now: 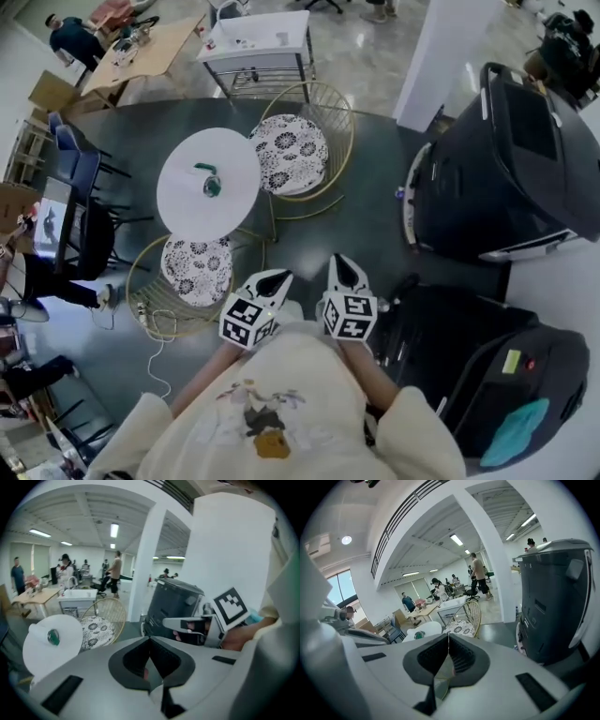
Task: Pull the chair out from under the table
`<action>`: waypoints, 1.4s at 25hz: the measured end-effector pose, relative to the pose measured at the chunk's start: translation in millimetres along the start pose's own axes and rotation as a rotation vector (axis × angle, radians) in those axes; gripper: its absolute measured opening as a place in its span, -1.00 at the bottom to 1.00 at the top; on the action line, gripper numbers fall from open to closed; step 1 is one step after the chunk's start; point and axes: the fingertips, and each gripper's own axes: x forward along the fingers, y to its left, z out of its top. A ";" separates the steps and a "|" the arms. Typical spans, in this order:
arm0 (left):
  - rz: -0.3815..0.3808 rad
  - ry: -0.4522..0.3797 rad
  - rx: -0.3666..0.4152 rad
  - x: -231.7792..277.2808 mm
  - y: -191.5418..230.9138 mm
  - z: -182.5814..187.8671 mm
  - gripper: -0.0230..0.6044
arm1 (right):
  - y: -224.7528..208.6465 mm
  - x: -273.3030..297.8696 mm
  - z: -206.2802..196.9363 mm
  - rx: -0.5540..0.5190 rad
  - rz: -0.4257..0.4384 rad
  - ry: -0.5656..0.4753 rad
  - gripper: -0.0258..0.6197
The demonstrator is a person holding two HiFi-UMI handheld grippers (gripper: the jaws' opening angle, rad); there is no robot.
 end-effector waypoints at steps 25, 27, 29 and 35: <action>-0.151 0.110 0.156 208.2 230.7 170.8 -0.90 | -24.1 255.6 155.6 0.066 -0.142 -0.002 -0.89; -0.158 0.118 0.176 220.5 238.7 175.7 -0.89 | -18.5 268.6 156.8 0.039 -0.111 0.028 -0.89; -0.158 0.117 0.193 237.7 248.5 183.3 -0.89 | -20.7 283.3 158.4 0.008 -0.082 0.049 -0.89; -0.150 0.112 0.281 298.5 273.7 205.2 -0.81 | -63.6 322.6 165.8 -0.007 -0.071 0.117 -0.89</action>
